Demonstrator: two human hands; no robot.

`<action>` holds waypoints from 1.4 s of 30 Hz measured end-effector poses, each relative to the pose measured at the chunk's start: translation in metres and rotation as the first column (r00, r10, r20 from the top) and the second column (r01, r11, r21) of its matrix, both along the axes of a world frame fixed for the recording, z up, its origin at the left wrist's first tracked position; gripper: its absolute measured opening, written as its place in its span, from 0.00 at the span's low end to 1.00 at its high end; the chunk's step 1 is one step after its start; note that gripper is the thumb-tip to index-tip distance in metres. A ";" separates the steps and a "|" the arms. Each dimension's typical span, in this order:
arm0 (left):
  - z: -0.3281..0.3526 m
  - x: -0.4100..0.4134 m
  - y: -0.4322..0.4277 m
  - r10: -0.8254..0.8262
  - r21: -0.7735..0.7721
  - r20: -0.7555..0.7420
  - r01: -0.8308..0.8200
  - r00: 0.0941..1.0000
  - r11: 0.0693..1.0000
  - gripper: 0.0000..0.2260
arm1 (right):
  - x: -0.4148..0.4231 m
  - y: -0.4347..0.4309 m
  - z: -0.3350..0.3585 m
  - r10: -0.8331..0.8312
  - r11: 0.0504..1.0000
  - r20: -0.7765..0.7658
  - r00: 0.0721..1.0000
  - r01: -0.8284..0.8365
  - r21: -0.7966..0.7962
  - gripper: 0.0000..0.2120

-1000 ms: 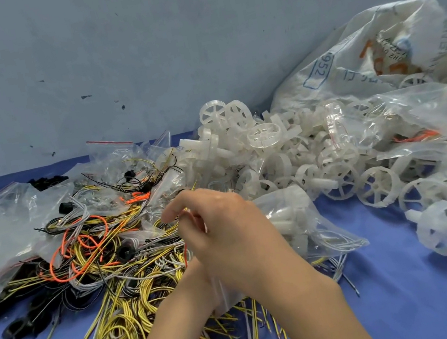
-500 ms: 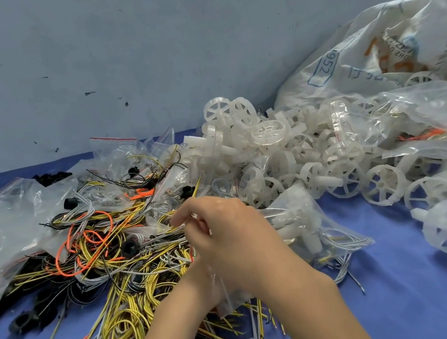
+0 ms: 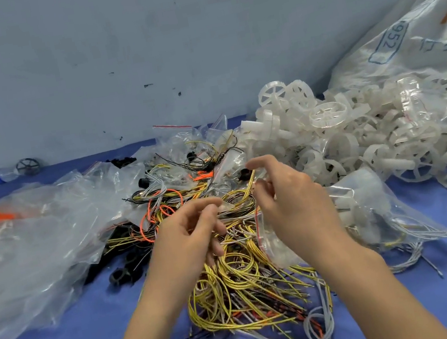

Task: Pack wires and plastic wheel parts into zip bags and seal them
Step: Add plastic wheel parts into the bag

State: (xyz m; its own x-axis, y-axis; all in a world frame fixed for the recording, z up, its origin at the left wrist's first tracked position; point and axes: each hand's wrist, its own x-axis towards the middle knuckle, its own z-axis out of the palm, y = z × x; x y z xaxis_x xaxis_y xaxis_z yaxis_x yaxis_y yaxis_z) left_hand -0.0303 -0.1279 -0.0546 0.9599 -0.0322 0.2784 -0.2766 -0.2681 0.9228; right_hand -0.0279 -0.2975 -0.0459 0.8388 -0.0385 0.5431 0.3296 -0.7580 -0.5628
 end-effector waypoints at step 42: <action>-0.038 0.038 0.015 0.292 0.793 0.299 -0.407 0.908 0.453 0.18 | -0.005 -0.022 -0.008 0.107 0.994 -0.133 0.985 -0.107 0.013 0.10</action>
